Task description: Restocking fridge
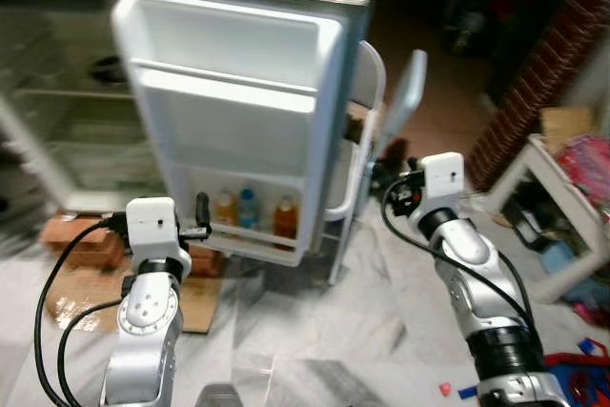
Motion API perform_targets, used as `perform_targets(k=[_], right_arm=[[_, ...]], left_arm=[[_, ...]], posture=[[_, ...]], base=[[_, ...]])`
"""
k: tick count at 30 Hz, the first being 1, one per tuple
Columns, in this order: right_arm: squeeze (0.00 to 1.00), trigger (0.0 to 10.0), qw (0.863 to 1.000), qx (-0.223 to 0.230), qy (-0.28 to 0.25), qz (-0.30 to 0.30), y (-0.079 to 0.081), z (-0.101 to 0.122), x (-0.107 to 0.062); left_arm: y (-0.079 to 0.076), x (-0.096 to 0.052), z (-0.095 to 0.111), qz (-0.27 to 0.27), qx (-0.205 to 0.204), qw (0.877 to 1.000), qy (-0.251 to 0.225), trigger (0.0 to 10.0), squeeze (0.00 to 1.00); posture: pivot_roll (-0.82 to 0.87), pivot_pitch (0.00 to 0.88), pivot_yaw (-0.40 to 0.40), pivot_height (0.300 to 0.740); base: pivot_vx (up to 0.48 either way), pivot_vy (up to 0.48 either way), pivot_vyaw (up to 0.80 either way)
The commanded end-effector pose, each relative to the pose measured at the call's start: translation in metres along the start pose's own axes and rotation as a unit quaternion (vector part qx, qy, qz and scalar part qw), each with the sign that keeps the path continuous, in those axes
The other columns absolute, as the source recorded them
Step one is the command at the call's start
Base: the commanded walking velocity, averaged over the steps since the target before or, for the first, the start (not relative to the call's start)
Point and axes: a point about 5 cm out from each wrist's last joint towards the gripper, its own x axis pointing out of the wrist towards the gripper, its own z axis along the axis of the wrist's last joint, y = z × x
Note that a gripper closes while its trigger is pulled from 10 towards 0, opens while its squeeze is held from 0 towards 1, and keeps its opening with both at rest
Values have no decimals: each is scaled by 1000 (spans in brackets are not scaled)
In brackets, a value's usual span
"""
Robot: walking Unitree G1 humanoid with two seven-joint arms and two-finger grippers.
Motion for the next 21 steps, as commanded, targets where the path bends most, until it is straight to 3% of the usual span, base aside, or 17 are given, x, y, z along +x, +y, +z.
perform_targets(k=[1, 11, 19, 21], right_arm=[[0, 10000, 1000, -6, -18, -8, -3, 5, 5], [0, 10000, 999, -15, -33, -21, -3, 10, 7], [0, 10000, 999, -37, -3, 10, -6, 2, 9], [0, 10000, 999, -34, 12, 29, -7, -3, 8]], left_arm=[[0, 1, 1, 2, -3, 1000, -3, 10000, 0], [0, 2, 3, -2, -6, 1000, -9, 10000, 0], [-1, 1, 1, -2, -9, 1000, -6, 10000, 0], [-2, 1, 1, -3, -11, 1000, -5, 10000, 0]], posture=[[79, 0, -66, 740], [82, 0, -72, 740], [80, 0, -74, 740], [81, 0, -76, 740]], base=[[289, 0, 788], [362, 0, 783], [462, 0, 0], [0, 0, 0]])
